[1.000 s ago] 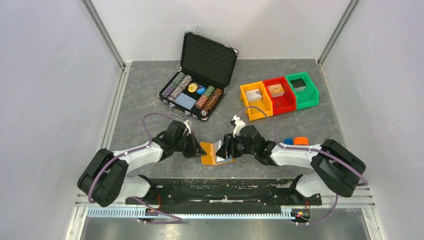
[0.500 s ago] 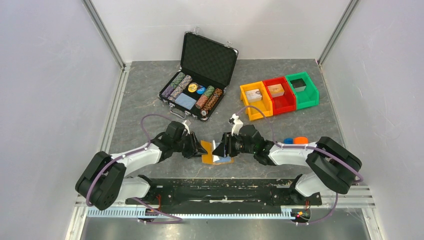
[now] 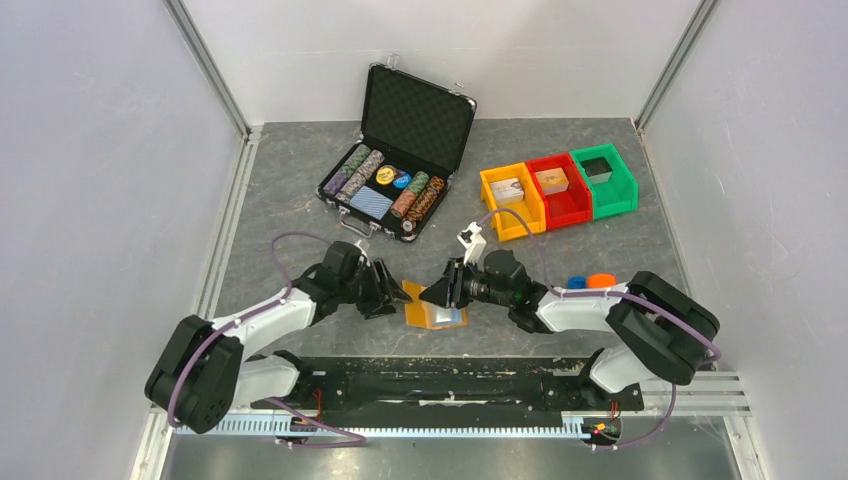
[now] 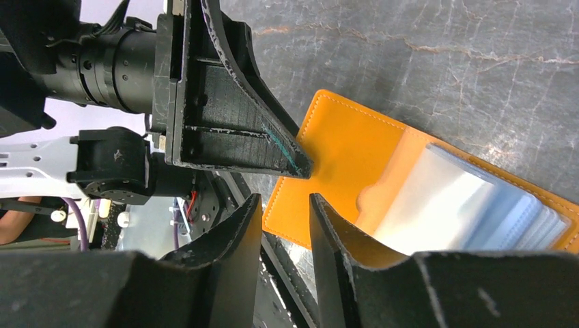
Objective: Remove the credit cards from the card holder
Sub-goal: Remove the credit card from the card holder.
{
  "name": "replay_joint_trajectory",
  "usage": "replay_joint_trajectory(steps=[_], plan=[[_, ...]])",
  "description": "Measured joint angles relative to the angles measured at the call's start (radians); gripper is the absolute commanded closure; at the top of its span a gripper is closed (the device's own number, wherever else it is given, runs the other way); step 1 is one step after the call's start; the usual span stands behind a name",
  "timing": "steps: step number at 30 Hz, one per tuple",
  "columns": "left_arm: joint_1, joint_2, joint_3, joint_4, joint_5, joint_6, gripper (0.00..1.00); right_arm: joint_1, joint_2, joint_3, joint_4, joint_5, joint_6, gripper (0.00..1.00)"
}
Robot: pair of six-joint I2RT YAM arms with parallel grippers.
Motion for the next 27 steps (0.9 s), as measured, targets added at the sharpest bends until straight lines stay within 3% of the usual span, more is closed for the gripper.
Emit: replay_joint_trajectory(steps=[9, 18, 27], plan=[[0.072, -0.057, 0.000, -0.056, 0.037, 0.000, 0.26, 0.011, 0.014, 0.000, 0.029, -0.003, 0.017, 0.64], [0.087, -0.064, 0.000, -0.081, 0.071, 0.003, 0.24, 0.013, 0.014, 0.003, 0.003, 0.009, 0.014, 0.67], [0.091, -0.093, 0.019, -0.096, 0.095, 0.017, 0.23, 0.012, -0.014, 0.050, -0.213, 0.079, -0.072, 0.56]])
